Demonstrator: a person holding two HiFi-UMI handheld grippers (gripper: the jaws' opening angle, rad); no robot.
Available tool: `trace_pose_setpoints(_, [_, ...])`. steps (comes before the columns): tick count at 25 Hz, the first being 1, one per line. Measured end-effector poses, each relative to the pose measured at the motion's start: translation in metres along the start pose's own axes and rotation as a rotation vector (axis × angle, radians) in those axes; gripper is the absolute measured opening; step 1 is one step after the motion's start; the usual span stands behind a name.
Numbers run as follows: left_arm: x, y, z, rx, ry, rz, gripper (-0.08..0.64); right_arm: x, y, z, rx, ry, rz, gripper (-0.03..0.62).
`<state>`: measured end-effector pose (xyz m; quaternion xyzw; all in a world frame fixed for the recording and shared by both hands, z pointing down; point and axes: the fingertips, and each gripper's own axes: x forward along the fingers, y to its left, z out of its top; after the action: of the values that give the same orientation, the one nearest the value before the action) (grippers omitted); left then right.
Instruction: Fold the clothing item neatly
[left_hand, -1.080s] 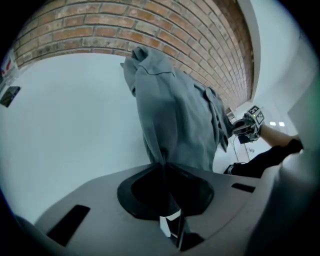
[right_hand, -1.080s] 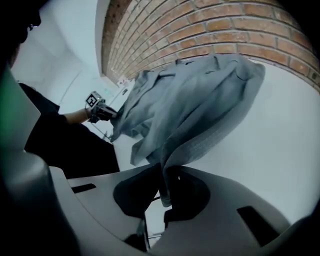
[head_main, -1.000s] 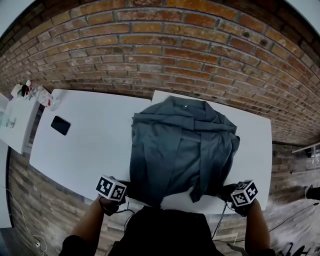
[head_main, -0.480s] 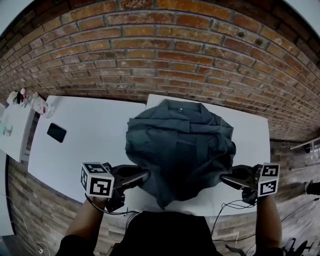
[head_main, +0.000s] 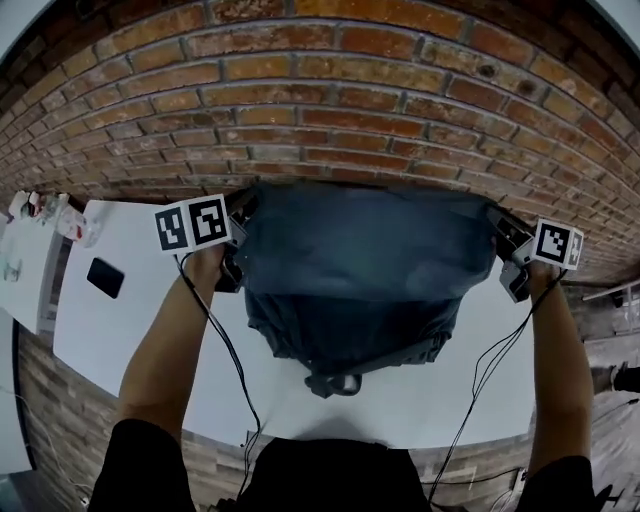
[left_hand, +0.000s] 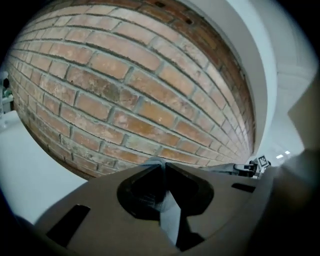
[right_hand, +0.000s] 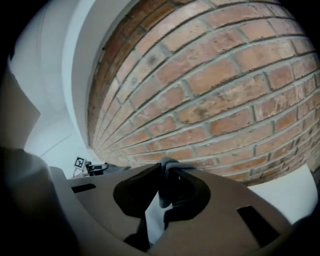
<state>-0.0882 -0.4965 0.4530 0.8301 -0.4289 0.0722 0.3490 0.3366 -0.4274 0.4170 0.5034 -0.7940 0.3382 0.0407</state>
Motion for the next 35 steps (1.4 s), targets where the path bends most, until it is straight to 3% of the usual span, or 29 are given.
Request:
trace_pose_setpoints(2, [0.025,0.019,-0.007,0.048,0.041,0.064,0.031,0.013,-0.037,0.002,0.013,0.023,-0.108,0.032])
trace_pose_setpoints(4, [0.044,0.036,-0.021,0.126,0.081,0.129,0.031,0.027,-0.062,-0.008,-0.039,0.077,-0.177,0.032])
trace_pose_setpoints(6, [0.055,0.043,-0.034,0.207,0.111,0.149,0.031,0.036,-0.078,-0.025,-0.095,0.13,-0.234,0.034])
trace_pose_setpoints(8, [0.059,0.042,-0.046,0.275,0.126,0.134,0.059,0.042,-0.086,-0.041,-0.133,0.171,-0.259,0.1])
trace_pose_setpoints(11, [0.058,0.039,-0.059,0.349,0.146,0.103,0.182,0.043,-0.088,-0.063,-0.191,0.218,-0.263,0.184])
trace_pose_setpoints(15, [0.033,0.044,-0.069,0.44,0.152,0.11,0.245,0.028,-0.072,-0.093,-0.31,0.252,-0.24,0.207])
trace_pose_setpoints(18, [0.0,0.04,-0.075,0.541,0.141,0.095,0.262,0.005,-0.028,-0.134,-0.476,0.301,-0.134,0.207])
trace_pose_setpoints(21, [-0.038,0.017,-0.114,0.709,0.202,-0.015,0.267,-0.027,0.033,-0.215,-0.698,0.46,0.043,0.208])
trace_pose_setpoints(23, [-0.059,-0.001,-0.162,0.809,0.303,-0.132,0.284,-0.046,0.06,-0.274,-0.821,0.595,0.147,0.213])
trace_pose_setpoints(25, [-0.073,-0.014,-0.213,0.881,0.414,-0.236,0.304,-0.06,0.069,-0.318,-0.908,0.699,0.199,0.224])
trace_pose_setpoints(28, [-0.085,-0.023,-0.275,1.004,0.58,-0.344,0.337,-0.069,0.066,-0.353,-1.015,0.818,0.215,0.268])
trace_pose_setpoints(31, [-0.09,-0.039,-0.314,1.114,0.684,-0.434,0.348,-0.064,0.062,-0.362,-1.093,0.866,0.201,0.268])
trace_pose_setpoints(35, [-0.083,-0.037,-0.341,1.202,0.753,-0.439,0.348,-0.047,0.056,-0.359,-1.158,0.876,0.135,0.267])
